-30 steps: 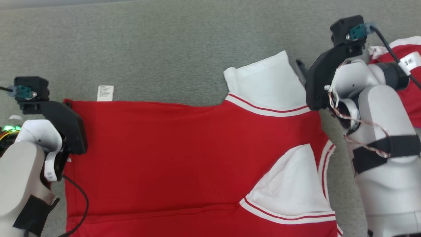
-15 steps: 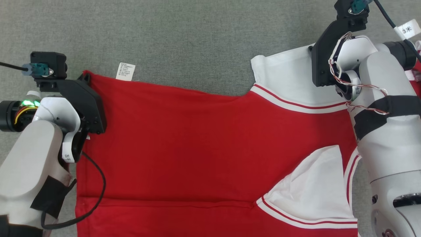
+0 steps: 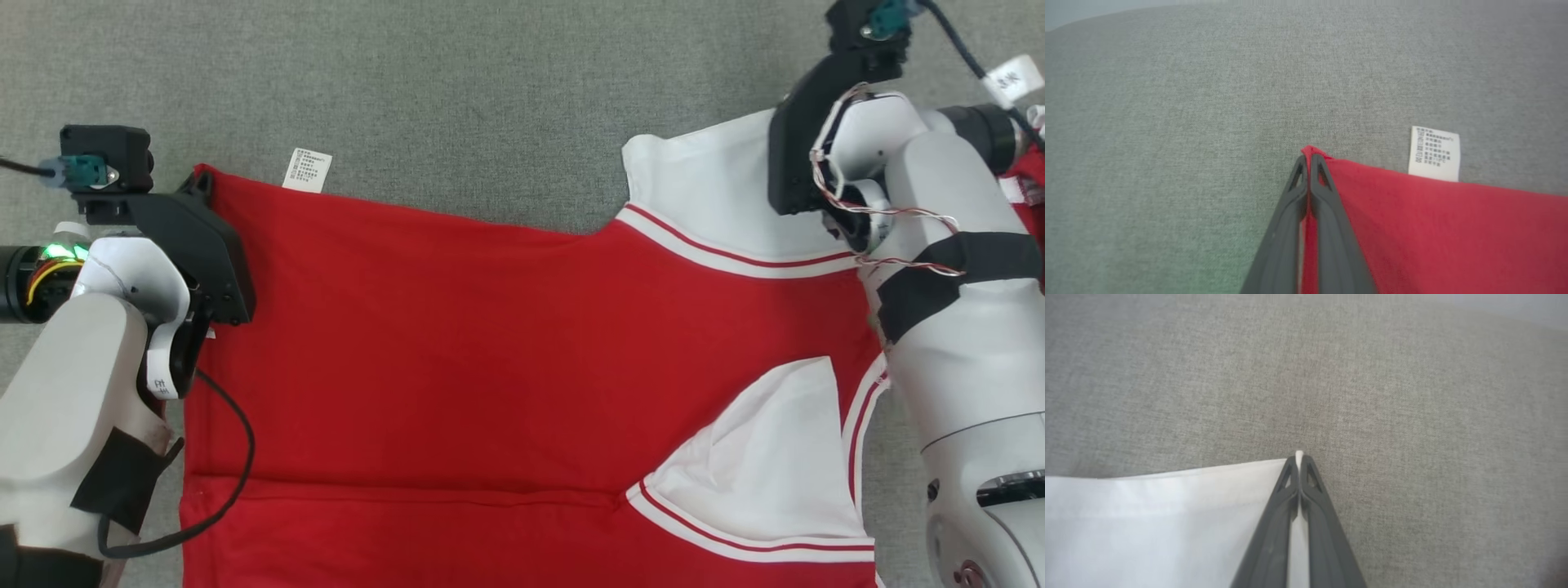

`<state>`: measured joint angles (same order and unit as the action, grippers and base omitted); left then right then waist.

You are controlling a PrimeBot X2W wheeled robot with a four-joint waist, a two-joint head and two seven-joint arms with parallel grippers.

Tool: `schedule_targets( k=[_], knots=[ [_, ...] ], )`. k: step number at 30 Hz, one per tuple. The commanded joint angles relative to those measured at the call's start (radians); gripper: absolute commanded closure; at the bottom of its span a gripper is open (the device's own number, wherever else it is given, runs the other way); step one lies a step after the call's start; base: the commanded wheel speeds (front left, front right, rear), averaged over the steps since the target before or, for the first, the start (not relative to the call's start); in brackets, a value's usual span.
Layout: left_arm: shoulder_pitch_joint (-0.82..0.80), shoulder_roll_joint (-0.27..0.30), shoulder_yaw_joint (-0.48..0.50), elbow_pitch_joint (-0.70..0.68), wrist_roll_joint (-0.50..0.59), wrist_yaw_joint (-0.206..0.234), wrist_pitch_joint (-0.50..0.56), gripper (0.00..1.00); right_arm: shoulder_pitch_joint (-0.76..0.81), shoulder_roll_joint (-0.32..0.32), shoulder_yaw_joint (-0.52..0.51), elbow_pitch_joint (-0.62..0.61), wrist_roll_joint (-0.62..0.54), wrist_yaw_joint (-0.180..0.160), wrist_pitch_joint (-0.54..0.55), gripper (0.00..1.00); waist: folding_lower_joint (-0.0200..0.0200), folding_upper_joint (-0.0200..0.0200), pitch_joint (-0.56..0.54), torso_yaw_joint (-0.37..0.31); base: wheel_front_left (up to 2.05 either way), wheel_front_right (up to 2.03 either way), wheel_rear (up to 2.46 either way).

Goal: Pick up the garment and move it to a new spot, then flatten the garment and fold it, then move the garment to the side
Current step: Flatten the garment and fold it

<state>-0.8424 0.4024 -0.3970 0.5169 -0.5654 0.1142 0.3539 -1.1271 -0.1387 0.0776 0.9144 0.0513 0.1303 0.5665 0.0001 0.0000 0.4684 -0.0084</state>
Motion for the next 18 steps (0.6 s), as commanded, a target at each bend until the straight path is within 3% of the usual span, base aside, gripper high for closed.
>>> schedule_targets(
  k=[1,10,18],
  knots=[
    [0.009,0.003,0.008,0.004,-0.009,0.005,-0.022,1.00,0.011,-0.010,-0.007,-0.002,-0.002,0.000,-0.030,1.00,-0.0001,0.0000,-0.009,-0.003,0.00,0.00,0.00],
    [0.083,-0.030,0.023,-0.022,0.000,0.018,-0.209,1.00,0.039,-0.026,-0.004,-0.039,0.009,0.000,-0.253,1.00,-0.0001,0.0000,-0.065,-0.007,0.00,0.00,0.00],
    [0.180,-0.048,0.007,-0.053,0.013,0.022,-0.319,1.00,0.134,-0.073,0.059,-0.142,0.125,0.000,-0.310,1.00,-0.0001,0.0000,-0.134,0.001,0.00,0.00,0.00]
  ],
)
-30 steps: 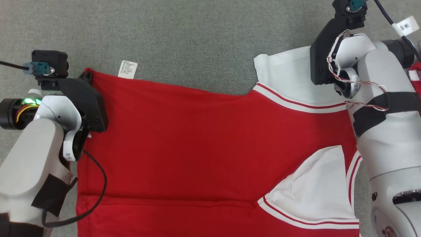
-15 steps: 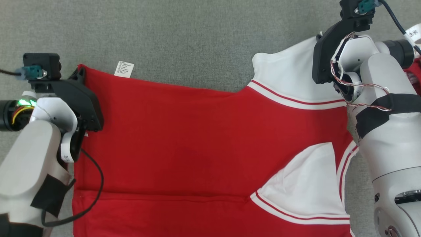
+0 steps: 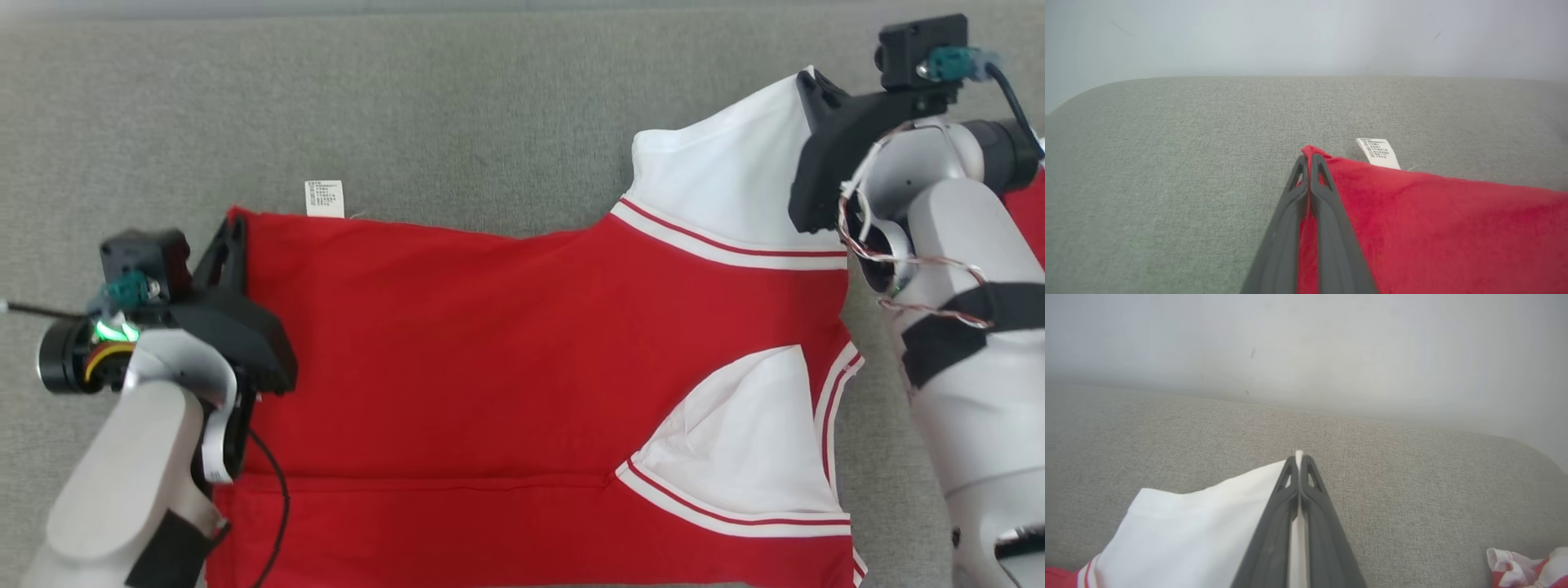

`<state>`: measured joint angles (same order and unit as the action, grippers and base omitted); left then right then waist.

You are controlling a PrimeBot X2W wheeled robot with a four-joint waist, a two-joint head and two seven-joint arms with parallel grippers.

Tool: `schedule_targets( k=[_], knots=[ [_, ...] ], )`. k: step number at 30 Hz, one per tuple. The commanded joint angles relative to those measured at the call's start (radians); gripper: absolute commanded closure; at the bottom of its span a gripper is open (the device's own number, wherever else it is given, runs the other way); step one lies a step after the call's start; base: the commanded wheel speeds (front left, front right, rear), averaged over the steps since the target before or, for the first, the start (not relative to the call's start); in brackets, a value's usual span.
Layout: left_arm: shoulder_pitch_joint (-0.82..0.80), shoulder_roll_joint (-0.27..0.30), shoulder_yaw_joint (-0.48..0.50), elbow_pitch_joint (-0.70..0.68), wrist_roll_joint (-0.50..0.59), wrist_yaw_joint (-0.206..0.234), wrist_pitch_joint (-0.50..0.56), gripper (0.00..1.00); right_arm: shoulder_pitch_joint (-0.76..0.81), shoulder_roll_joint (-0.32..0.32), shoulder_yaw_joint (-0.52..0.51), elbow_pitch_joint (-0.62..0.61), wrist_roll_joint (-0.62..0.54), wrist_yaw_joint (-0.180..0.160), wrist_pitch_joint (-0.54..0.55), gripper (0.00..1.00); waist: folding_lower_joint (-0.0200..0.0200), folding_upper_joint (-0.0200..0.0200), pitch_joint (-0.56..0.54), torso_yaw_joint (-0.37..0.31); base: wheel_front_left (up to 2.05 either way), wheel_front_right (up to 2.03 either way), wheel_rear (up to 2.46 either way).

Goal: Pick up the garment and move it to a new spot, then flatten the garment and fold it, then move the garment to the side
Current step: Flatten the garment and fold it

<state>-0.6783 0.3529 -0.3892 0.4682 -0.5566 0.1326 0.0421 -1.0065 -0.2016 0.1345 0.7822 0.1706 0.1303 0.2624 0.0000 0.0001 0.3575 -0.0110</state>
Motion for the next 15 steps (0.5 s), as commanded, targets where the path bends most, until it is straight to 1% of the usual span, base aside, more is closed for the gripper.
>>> schedule_targets(
  k=[1,4,7,9,12,15],
  knots=[
    [0.031,0.002,-0.004,-0.013,0.006,0.005,-0.018,1.00,0.035,-0.019,0.013,-0.040,0.025,0.000,-0.002,1.00,0.0000,-0.0001,-0.032,0.004,0.00,0.00,0.00],
    [0.085,0.011,-0.012,-0.037,0.010,0.003,-0.040,1.00,0.118,-0.040,0.060,-0.147,0.110,0.000,0.052,1.00,0.0000,-0.0001,-0.061,0.004,0.00,0.00,0.00],
    [0.144,0.025,-0.021,-0.063,0.024,0.018,-0.067,1.00,0.221,-0.099,0.096,-0.288,0.179,0.000,0.135,1.00,0.0000,-0.0001,-0.090,-0.001,0.00,0.00,0.00],
    [0.185,0.030,-0.024,-0.080,0.029,0.023,-0.087,1.00,0.302,-0.124,0.109,-0.391,0.223,0.000,0.196,1.00,0.0000,-0.0001,-0.106,-0.004,0.00,0.00,0.00],
    [0.245,0.044,-0.028,-0.090,0.031,0.026,-0.115,1.00,0.418,-0.161,0.094,-0.556,0.286,0.000,0.271,1.00,0.0000,-0.0001,-0.127,-0.010,0.00,0.00,0.00],
    [0.293,0.047,-0.019,-0.092,0.016,0.035,-0.133,1.00,0.529,-0.187,0.067,-0.705,0.314,0.000,0.343,1.00,0.0000,-0.0001,-0.140,-0.018,0.00,0.00,0.00]
  ],
)
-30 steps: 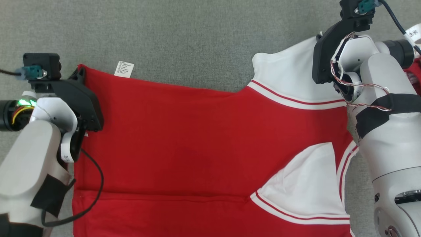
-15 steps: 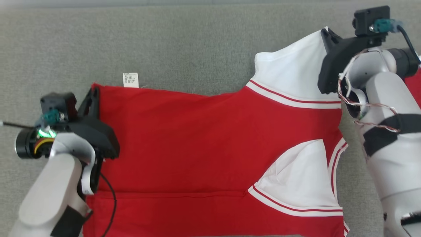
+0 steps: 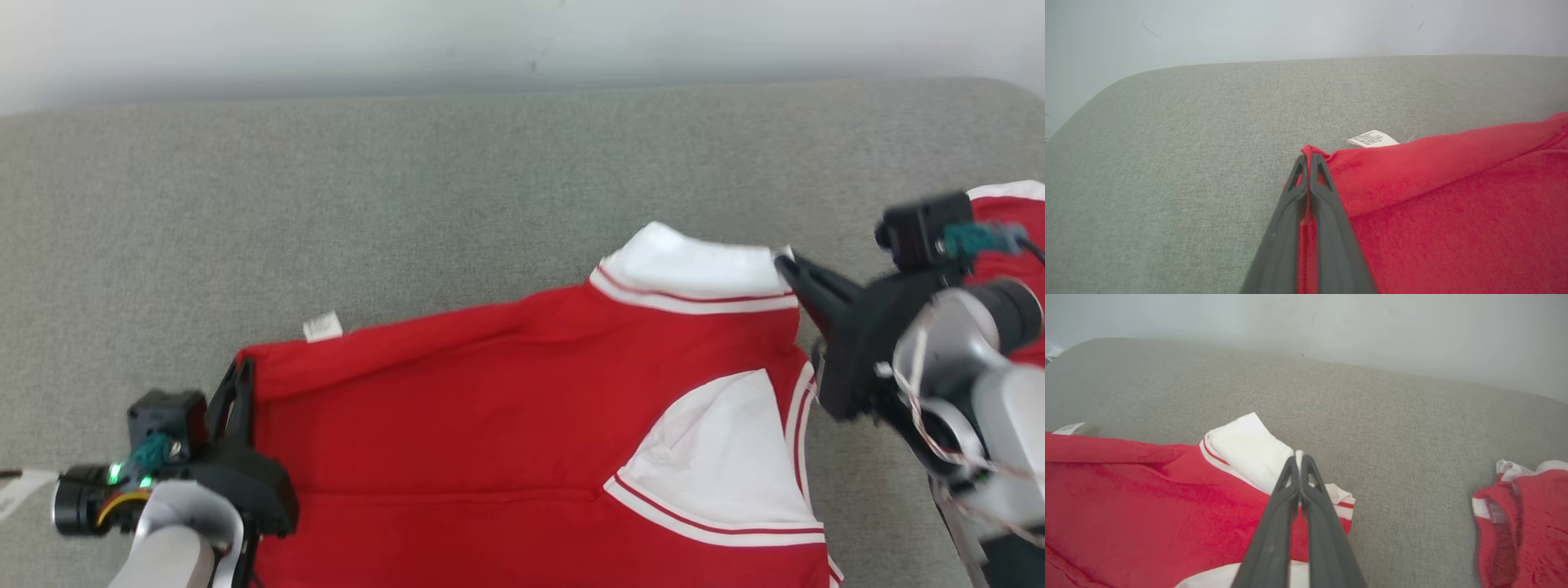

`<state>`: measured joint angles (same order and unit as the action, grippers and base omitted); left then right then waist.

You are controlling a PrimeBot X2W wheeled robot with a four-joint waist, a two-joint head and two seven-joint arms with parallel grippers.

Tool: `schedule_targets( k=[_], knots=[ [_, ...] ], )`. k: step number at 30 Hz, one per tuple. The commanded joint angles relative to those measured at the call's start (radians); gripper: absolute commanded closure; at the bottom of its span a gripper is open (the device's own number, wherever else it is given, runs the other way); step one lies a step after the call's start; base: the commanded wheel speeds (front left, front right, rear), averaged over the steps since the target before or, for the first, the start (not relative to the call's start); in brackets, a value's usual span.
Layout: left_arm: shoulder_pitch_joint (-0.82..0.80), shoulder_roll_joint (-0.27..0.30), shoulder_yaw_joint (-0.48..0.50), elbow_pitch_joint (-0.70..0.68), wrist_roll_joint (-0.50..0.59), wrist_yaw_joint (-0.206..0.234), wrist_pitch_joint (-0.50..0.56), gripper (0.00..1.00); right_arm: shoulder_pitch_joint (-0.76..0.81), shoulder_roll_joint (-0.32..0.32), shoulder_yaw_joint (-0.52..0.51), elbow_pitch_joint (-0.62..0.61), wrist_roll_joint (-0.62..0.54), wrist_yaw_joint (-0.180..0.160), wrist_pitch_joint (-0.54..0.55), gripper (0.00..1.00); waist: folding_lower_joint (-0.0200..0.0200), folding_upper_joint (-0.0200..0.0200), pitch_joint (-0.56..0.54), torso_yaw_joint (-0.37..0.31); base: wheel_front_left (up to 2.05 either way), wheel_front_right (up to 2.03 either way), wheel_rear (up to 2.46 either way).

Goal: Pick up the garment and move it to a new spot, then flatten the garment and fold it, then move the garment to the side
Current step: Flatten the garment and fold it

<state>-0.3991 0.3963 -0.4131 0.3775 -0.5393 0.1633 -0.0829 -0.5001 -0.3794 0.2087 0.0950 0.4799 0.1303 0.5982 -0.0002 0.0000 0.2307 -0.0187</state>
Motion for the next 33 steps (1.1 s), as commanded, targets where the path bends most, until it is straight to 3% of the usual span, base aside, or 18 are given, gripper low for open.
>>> schedule_targets(
  k=[1,12,23,24,25,33],
  knots=[
    [0.026,0.004,0.009,0.000,-0.009,0.004,-0.015,1.00,0.052,-0.011,-0.022,-0.064,0.012,0.000,0.026,1.00,0.0002,0.0000,-0.015,-0.012,0.00,0.00,0.00],
    [0.097,-0.001,0.008,0.018,-0.020,0.009,-0.068,1.00,0.313,-0.049,-0.066,-0.363,0.061,0.000,0.255,1.00,0.0002,0.0000,-0.036,-0.030,0.00,0.00,0.00],
    [0.151,-0.006,0.015,0.052,-0.035,-0.007,-0.140,1.00,0.477,-0.058,-0.082,-0.490,0.122,0.000,0.451,1.00,0.0002,0.0000,-0.044,-0.032,0.00,0.00,0.00],
    [0.153,-0.008,0.017,0.055,-0.036,-0.007,-0.145,0.62,0.484,-0.055,-0.085,-0.495,0.122,0.000,0.461,1.00,0.0002,0.0000,-0.042,-0.031,0.00,0.00,0.00],
    [0.153,-0.010,0.019,0.059,-0.039,-0.008,-0.147,0.00,0.494,-0.053,-0.086,-0.499,0.123,0.000,0.470,1.00,0.0002,0.0000,-0.041,-0.029,0.00,0.00,0.00],
    [0.177,-0.021,0.062,0.062,-0.048,0.022,-0.174,0.00,0.534,-0.046,-0.076,-0.489,0.119,0.000,0.516,1.00,0.0002,0.0000,-0.038,-0.021,0.00,0.00,0.00]
  ],
)
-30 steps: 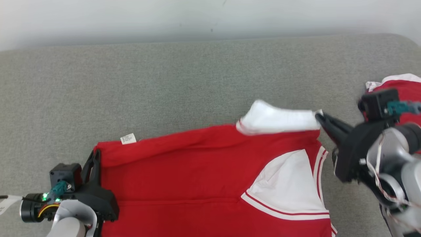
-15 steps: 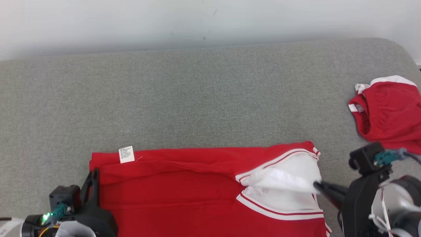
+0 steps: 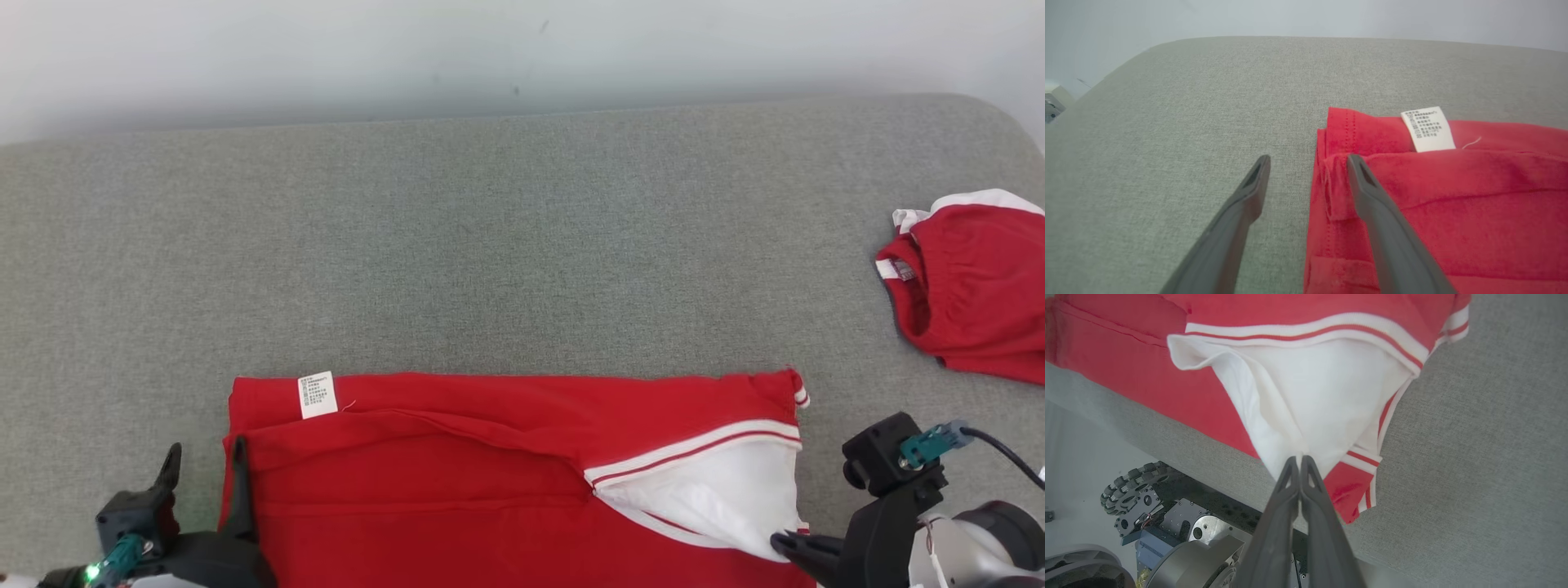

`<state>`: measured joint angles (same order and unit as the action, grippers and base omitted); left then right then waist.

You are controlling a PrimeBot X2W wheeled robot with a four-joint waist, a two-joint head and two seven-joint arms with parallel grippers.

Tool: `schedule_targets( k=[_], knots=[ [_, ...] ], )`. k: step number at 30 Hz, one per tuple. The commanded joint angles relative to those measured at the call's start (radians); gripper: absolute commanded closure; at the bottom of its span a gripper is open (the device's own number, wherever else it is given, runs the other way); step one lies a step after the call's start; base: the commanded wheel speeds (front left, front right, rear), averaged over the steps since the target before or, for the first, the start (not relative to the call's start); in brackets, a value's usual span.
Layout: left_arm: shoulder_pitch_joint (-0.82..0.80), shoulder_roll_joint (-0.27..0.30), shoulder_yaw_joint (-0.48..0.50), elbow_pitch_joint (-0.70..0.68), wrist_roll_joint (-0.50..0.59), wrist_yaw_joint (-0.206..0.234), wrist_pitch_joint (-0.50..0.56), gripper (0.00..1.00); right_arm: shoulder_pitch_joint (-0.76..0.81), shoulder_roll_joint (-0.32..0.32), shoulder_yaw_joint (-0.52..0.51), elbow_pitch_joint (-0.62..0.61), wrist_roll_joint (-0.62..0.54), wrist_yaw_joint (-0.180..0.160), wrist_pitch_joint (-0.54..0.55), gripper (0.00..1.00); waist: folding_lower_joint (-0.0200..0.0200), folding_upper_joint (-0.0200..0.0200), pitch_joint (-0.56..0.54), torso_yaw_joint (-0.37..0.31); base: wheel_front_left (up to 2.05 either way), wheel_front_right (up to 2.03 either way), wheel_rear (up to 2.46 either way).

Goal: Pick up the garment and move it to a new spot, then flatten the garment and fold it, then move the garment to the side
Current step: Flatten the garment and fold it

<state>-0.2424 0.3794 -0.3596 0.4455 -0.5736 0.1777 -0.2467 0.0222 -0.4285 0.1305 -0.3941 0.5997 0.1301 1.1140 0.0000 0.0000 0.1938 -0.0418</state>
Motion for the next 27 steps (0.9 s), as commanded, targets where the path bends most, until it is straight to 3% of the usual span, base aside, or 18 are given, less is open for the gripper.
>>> schedule_targets(
  k=[1,7,8,9,17,21,27],
  knots=[
    [0.028,-0.006,0.017,-0.012,-0.015,0.012,-0.011,0.00,0.015,0.006,0.006,0.002,0.004,0.000,-0.001,1.00,0.0000,0.0000,-0.003,0.004,0.00,0.00,0.00],
    [0.082,-0.019,0.088,-0.109,0.005,0.044,-0.020,0.00,0.049,0.012,0.007,0.013,0.011,0.001,0.009,1.00,0.0000,0.0000,-0.012,0.011,0.00,0.00,0.00],
    [0.091,-0.022,0.102,-0.136,0.014,0.049,-0.020,0.00,0.051,0.013,0.004,0.014,0.008,0.001,0.006,0.65,0.0000,0.0000,-0.013,0.012,0.00,0.00,0.00],
    [0.105,-0.027,0.116,-0.163,0.020,0.051,-0.019,0.00,0.056,0.017,0.001,0.017,0.006,0.001,0.004,0.00,0.0000,0.0000,-0.014,0.013,0.00,0.00,0.00],
    [0.201,-0.076,0.215,-0.386,0.110,0.051,-0.019,0.00,0.082,0.052,-0.040,0.022,-0.015,0.001,-0.020,0.00,0.0000,0.0000,-0.029,0.021,0.00,0.00,0.00],
    [0.251,-0.143,0.264,-0.521,0.179,-0.005,-0.019,0.00,0.120,0.112,-0.120,-0.007,-0.038,0.000,-0.078,0.00,0.0000,0.0000,-0.051,0.035,0.00,0.00,0.00],
    [0.286,-0.226,0.289,-0.625,0.261,-0.108,-0.019,0.00,0.124,0.269,-0.238,0.038,-0.145,0.000,-0.246,0.00,0.0000,0.0000,-0.074,0.043,0.00,0.00,0.00]
  ],
)
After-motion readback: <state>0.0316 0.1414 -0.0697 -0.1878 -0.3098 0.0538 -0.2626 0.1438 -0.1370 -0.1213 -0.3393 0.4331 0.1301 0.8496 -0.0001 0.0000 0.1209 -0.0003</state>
